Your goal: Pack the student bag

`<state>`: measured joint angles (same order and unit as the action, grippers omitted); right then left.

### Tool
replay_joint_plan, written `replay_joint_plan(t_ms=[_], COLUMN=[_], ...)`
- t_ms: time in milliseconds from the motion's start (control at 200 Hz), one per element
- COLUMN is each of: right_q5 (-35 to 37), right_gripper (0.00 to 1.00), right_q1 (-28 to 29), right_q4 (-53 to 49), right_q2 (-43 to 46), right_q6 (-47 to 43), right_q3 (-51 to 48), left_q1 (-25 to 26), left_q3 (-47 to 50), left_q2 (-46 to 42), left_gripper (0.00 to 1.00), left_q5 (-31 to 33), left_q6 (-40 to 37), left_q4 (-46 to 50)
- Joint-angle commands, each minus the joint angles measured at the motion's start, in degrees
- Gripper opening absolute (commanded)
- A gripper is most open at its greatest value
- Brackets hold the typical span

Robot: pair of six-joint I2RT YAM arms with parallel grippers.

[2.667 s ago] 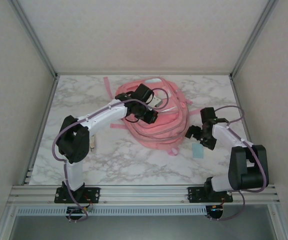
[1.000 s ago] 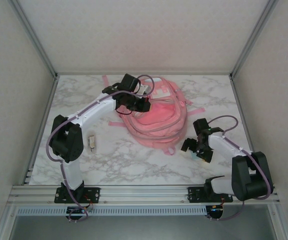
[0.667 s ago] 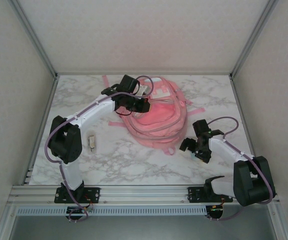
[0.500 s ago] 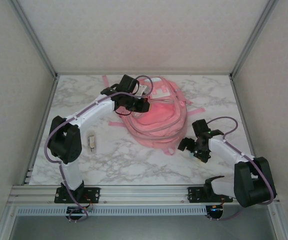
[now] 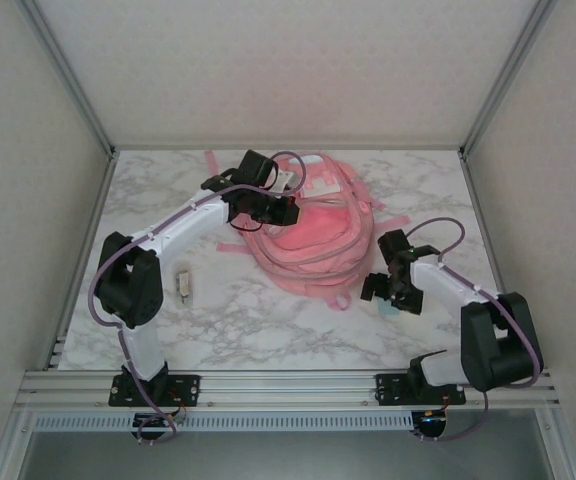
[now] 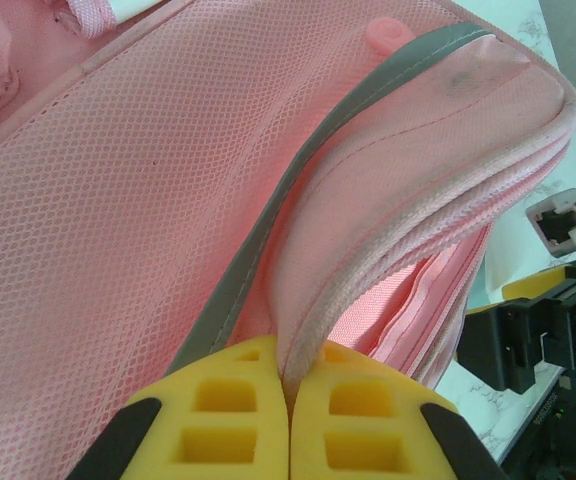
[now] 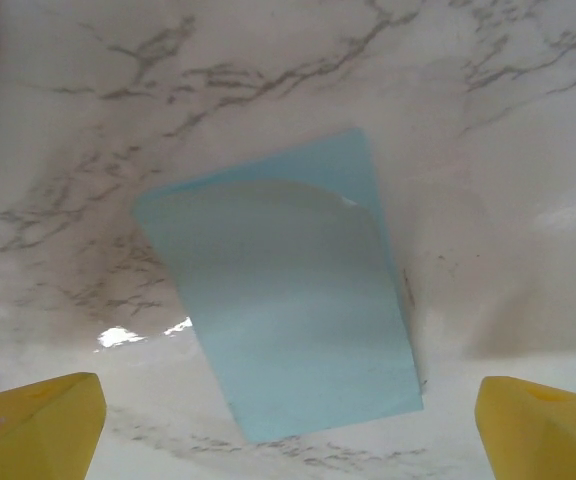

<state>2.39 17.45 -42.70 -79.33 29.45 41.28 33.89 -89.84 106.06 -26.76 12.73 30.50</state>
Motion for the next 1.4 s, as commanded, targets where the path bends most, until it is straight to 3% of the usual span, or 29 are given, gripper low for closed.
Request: replay_joint_plan(t_ms=[0,110,330,465,716,956,1181,1396], right_q5=[1.0,-0.4,-0.1,1.6,1.0,-12.8,-20.1,-18.7], right_gripper=[0.91,0.81,0.52,0.45,0.46,0.47,0.47,0.47], right_q1=[0.5,0.7,0.8,0.8,0.9,1.0,4.5,9.4], right_q4=[0.4,1.3,2.0,1.3,-5.3,-1.8,9.1,10.5], right_q2=[-1.3,-1.7,-3.3,-2.9,4.4,9.4,0.8,-11.0], right_q6=[-1.2,-0.2,1.4,2.0,2.3,4.0,6.4,8.7], right_q3=[0.1,-1.2,-2.1,-1.7,3.8,13.8,23.9,33.1], left_q1=[-1.7,-1.8,-2.1,-2.2,-2.7,-3.0,-3.0,-2.9], left_q3=[0.4,0.4,0.1,-0.1,-0.3,-2.2,-3.2,-1.9], left_q2=[-2.9,-2.8,-3.3,-3.9,-4.9,-4.5,-4.0,-5.8], left_gripper=[0.0,0.0,0.0,0.0,0.0,0.0,0.0,0.0], left_q5=[0.9,1.4,1.2,0.8,-0.4,-2.0,-2.8,-2.7], left_q6=[1.1,1.5,2.1,2.3,3.7,5.0,6.4,7.9], left_q4=[0.1,-0.1,-1.0,-1.6,-3.8,-5.2,-6.5,-8.8])
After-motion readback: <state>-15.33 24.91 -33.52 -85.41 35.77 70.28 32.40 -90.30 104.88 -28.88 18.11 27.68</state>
